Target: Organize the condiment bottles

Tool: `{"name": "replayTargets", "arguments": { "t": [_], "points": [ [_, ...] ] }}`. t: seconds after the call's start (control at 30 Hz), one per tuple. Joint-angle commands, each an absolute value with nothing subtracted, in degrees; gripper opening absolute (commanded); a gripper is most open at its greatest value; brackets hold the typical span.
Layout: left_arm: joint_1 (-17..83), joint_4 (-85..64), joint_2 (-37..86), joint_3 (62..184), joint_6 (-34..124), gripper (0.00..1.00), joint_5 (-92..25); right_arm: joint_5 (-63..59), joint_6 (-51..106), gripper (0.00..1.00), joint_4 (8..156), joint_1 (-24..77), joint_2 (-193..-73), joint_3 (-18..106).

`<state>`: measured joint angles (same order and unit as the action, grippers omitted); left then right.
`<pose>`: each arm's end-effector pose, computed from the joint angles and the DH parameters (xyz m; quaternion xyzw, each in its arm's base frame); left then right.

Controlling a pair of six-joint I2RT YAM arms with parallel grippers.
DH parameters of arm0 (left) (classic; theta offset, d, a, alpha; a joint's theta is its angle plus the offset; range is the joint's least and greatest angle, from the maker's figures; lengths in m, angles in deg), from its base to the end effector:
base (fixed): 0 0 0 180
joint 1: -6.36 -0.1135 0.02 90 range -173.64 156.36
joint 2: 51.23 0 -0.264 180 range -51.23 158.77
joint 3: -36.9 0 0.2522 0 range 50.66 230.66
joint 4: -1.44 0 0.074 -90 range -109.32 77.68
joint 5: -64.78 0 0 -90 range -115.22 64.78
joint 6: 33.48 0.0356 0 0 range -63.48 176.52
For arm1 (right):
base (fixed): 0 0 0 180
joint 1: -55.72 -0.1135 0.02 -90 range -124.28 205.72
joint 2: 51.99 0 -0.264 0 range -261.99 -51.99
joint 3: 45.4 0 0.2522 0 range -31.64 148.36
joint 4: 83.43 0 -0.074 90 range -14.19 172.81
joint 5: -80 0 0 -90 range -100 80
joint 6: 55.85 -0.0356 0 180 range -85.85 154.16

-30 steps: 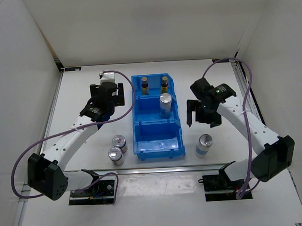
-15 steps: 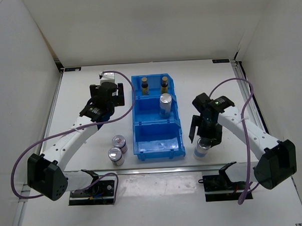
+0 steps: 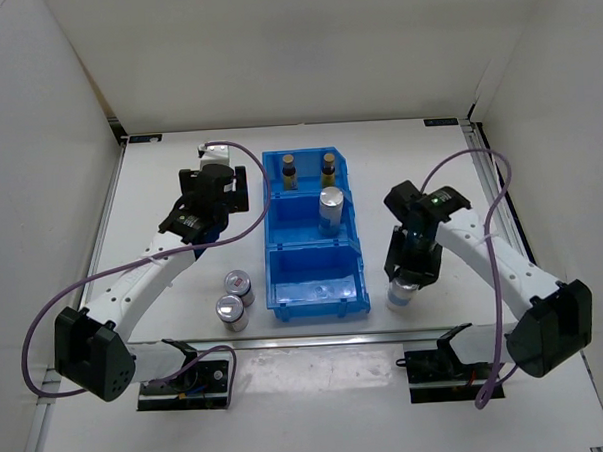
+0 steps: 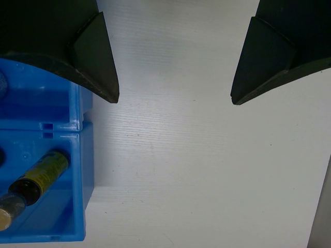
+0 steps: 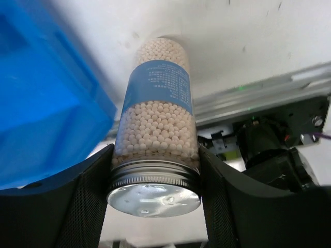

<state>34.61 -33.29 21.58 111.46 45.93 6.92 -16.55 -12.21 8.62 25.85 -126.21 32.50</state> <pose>0.2569 -0.1165 0.3167 -0.0009 0.8547 0.0769 0.5134 0.1848 0.1015 0.2749 0.1458 0.9864 -0.0141 0.0745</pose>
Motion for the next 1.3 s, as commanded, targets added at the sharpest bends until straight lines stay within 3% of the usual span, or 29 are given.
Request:
{"name": "replayTargets", "arguments": {
  "t": [0.0, 0.07, 0.27, 0.43, 0.87, 1.03, 1.27],
  "points": [
    [34.8, -33.4, 20.0, 113.5, 45.3, 1.00, 6.6, -23.0, -13.7, 0.05, 5.5, 25.7, -121.4, 41.3],
    [34.8, -33.4, 20.0, 113.5, 45.3, 1.00, 6.6, -24.8, -11.8, 0.01, 6.9, 25.7, -120.6, 46.7],
    [34.8, -33.4, 20.0, 113.5, 45.3, 1.00, 6.6, -24.8, -2.9, 0.00, 15.1, 23.7, -123.9, 59.1],
    [34.8, -33.4, 20.0, 113.5, 45.3, 1.00, 6.6, -17.2, 6.3, 0.00, 27.3, 22.7, -129.5, 69.6],
    [34.8, -33.9, 19.4, 113.5, 45.3, 1.00, 7.2, -3.6, 15.9, 0.00, 21.5, 16.0, -165.6, 99.5],
    [34.8, -33.9, 19.4, 113.5, 45.3, 1.00, 7.2, -2.9, 15.9, 0.00, 17.3, 15.4, -173.2, 103.8],
    [34.8, -33.9, 19.4, 113.0, 45.3, 1.00, 7.7, -4.5, 15.3, 0.00, 16.5, 15.4, -171.1, 102.4]
  ]
}}
